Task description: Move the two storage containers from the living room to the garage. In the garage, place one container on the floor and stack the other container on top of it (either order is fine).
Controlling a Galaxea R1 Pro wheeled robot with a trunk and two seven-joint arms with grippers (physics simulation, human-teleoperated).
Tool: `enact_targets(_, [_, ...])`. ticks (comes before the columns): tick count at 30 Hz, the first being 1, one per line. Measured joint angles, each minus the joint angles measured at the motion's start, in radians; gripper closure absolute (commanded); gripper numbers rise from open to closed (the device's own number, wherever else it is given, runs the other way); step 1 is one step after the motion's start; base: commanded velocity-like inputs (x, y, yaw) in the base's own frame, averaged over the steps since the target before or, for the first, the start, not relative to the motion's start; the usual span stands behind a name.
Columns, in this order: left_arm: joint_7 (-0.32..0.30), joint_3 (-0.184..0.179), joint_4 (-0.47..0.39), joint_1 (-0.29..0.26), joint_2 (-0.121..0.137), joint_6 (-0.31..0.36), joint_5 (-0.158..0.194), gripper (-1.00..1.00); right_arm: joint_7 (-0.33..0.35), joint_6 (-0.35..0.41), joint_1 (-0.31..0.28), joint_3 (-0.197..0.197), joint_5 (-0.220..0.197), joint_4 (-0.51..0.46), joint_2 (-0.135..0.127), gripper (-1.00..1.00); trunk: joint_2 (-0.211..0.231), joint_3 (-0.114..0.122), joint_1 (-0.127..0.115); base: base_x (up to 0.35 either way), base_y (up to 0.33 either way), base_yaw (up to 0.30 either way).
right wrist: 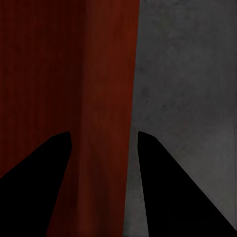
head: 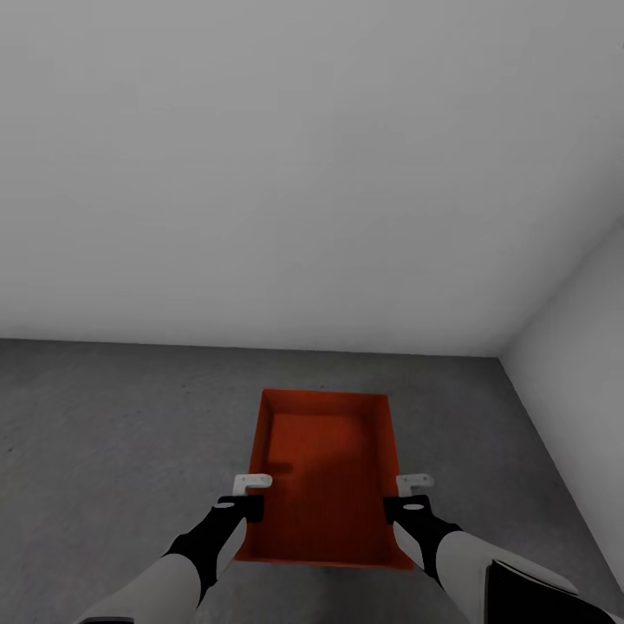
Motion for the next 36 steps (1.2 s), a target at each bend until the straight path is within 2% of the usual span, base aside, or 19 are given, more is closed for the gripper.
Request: enact_targets(36, [0.001, -0.002, 0.003, 0.0, 0.0, -0.001, 0.003, 1.0, 0.0, 0.001, 0.0, 0.004, -0.003, 0.0, 0.0, 1.0, 0.0, 0.0, 0.0, 0.0, 0.0, 0.0])
